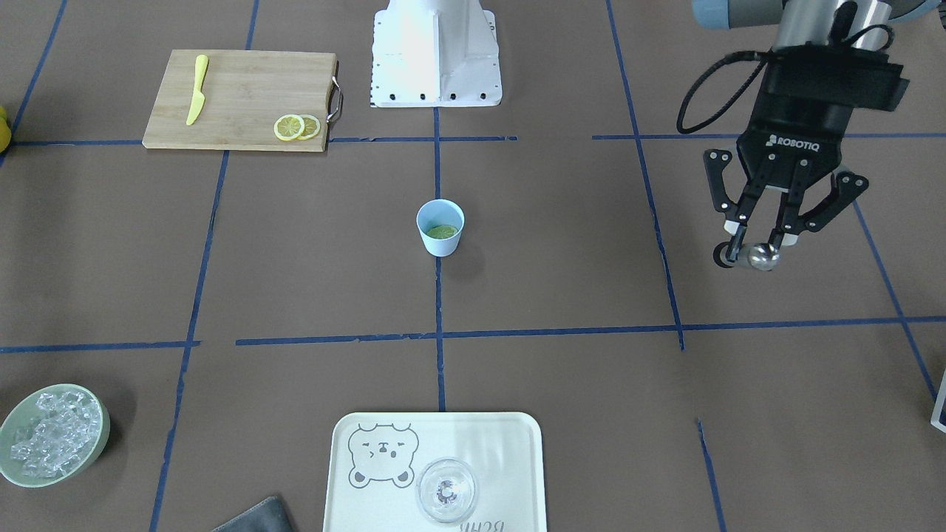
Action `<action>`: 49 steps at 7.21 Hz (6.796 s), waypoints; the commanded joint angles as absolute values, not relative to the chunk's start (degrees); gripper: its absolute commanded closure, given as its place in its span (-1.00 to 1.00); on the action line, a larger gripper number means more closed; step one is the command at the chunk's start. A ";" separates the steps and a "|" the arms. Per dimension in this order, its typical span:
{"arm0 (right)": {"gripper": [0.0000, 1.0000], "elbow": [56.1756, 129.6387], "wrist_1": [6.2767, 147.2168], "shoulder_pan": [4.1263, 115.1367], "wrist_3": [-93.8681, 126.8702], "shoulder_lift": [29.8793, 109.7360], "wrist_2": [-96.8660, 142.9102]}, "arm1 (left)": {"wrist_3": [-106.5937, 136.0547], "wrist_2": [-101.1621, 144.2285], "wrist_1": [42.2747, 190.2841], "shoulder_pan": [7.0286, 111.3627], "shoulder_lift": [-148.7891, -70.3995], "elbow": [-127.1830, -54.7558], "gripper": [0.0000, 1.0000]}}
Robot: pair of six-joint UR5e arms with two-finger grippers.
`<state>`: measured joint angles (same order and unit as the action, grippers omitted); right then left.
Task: Squeeze lemon into cup
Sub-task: 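Carry the muddler upright with the left gripper over the blue cup, then press the muddler down into the cup onto the lemon slice, then lift the muddler out of the cup and move it back toward its spot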
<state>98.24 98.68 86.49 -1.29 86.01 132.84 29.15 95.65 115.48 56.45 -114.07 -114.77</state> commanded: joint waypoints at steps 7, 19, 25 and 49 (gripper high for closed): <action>-1.00 95.45 90.18 87.71 -1.14 89.12 133.07 | 50.67 59.20 129.29 30.10 -113.73 -117.86 1.00; -1.00 95.54 90.62 88.86 -1.32 89.56 133.86 | 49.31 30.85 135.09 8.88 -122.87 -100.90 1.00; -1.00 95.54 90.62 89.21 -1.41 89.65 133.77 | 47.29 31.11 137.35 8.61 -124.37 -96.26 1.00; -1.00 96.33 90.62 89.47 -1.32 89.38 134.21 | 30.32 62.36 142.30 28.53 -117.01 -109.67 1.00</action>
<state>96.12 90.69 89.29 -1.32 89.10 134.01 30.43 56.37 142.80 24.62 -119.97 -107.75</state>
